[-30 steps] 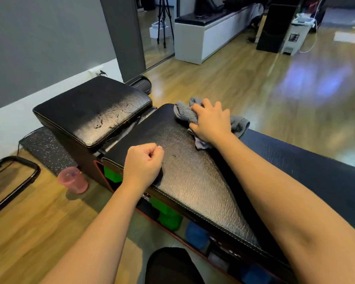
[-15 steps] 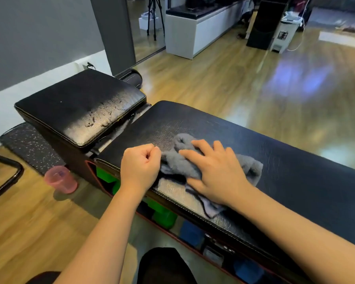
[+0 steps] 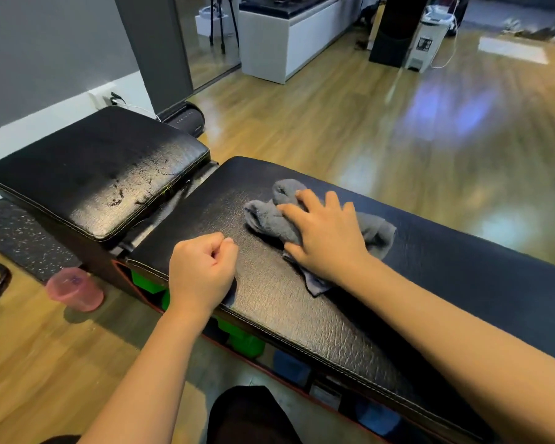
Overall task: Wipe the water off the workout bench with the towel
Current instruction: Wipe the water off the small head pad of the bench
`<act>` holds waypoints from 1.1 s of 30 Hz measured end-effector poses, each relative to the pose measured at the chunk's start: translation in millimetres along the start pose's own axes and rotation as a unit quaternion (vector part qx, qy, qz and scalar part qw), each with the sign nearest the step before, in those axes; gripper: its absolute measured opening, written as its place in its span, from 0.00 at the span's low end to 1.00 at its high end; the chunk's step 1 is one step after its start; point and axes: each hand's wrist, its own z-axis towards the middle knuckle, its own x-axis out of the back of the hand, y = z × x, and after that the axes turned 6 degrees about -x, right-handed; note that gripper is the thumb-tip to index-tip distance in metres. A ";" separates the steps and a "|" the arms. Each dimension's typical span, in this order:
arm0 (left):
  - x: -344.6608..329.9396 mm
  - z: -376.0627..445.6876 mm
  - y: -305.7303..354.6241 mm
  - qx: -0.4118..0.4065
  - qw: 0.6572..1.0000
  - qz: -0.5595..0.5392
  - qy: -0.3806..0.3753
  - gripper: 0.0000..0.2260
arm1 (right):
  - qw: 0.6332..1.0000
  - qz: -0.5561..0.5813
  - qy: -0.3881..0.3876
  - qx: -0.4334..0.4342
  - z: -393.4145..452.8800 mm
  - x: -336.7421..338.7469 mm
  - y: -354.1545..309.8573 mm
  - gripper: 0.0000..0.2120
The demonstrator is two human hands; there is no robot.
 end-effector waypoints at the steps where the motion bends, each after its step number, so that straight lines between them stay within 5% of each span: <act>1: -0.2 0.2 0.9 -0.001 1.000 0.009 -0.004 0.19 | 1.000 0.007 0.001 0.017 -21.4 6.7 -5.4 0.30; 8: -7.0 -9.3 23.3 -0.091 0.995 -0.013 -0.046 0.18 | 0.998 0.048 0.004 0.030 -69.9 15.5 9.4 0.32; 15: -19.1 -11.9 30.2 -0.078 0.992 -0.034 -0.091 0.19 | 0.979 -0.016 -0.023 -0.200 8.6 -11.4 98.8 0.26; 22: -19.4 -14.0 29.5 -0.083 0.993 -0.027 -0.085 0.19 | 0.996 -0.039 -0.015 -0.079 -59.5 14.0 39.4 0.31; 28: -12.2 -16.8 32.2 -0.082 0.991 -0.104 0.005 0.17 | 0.998 -0.003 0.015 0.058 -125.1 35.5 -0.7 0.33; 33: -9.1 -19.9 32.3 -0.055 0.990 -0.129 0.028 0.18 | 1.000 -0.015 -0.014 -0.014 -66.2 13.6 44.8 0.30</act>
